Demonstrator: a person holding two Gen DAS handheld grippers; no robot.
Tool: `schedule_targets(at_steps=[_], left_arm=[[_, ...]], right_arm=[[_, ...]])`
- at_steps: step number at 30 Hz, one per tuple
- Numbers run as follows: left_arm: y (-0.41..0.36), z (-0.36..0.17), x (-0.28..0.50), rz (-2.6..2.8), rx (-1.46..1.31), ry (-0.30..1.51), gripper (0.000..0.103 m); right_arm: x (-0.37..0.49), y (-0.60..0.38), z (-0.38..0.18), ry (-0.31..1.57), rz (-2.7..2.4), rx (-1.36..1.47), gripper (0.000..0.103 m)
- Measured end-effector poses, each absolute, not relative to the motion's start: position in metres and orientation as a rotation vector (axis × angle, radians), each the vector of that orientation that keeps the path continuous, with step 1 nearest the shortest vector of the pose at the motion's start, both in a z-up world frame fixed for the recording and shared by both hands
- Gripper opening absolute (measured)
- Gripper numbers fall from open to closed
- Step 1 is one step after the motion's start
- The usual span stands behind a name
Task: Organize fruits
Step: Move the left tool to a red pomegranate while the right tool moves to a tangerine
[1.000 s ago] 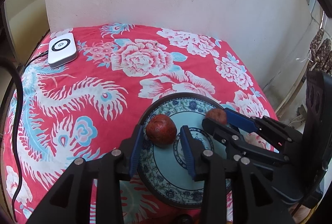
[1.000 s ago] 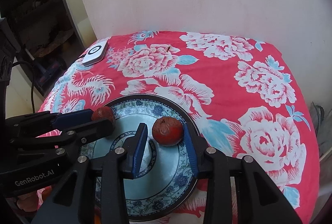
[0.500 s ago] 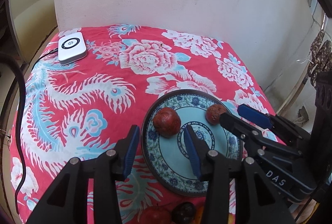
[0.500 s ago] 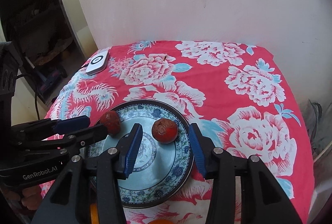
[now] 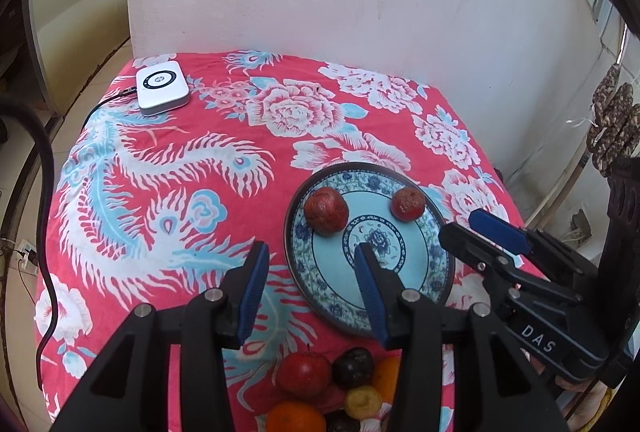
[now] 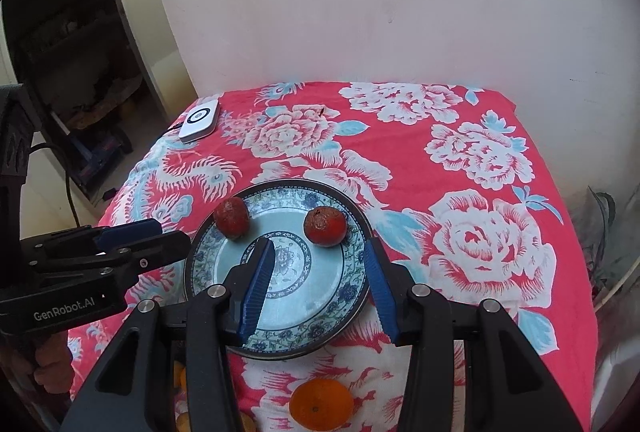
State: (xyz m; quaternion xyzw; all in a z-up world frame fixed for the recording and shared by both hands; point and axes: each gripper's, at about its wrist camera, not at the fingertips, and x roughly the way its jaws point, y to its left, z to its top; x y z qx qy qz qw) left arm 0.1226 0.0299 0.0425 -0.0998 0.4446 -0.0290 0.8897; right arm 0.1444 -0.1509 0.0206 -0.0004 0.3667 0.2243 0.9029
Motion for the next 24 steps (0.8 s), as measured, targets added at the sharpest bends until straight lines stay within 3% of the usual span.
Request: schedule_targets(at_steps=[24], left_arm=[[0.048, 0.040, 0.082, -0.016, -0.221, 0.954, 0.047]], right_arm=[[0.096, -0.167, 0.014, 0.779, 0.457, -0.018, 0.048]])
